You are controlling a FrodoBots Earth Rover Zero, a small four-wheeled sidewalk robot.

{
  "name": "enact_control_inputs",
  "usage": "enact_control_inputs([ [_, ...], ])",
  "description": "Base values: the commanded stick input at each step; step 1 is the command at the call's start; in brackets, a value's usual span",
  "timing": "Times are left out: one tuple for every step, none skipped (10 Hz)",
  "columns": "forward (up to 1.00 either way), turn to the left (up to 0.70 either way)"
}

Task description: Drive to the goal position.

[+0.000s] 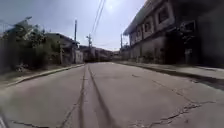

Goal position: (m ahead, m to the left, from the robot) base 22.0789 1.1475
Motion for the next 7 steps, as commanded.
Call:
enact_control_inputs([
  [1.0,0.07],
  [1.0,0.07],
  [1.0,0.07],
  [1.0,0.07],
  [1.0,0.07],
  [1.0,0.07],
  [1.0,-0.08],
])
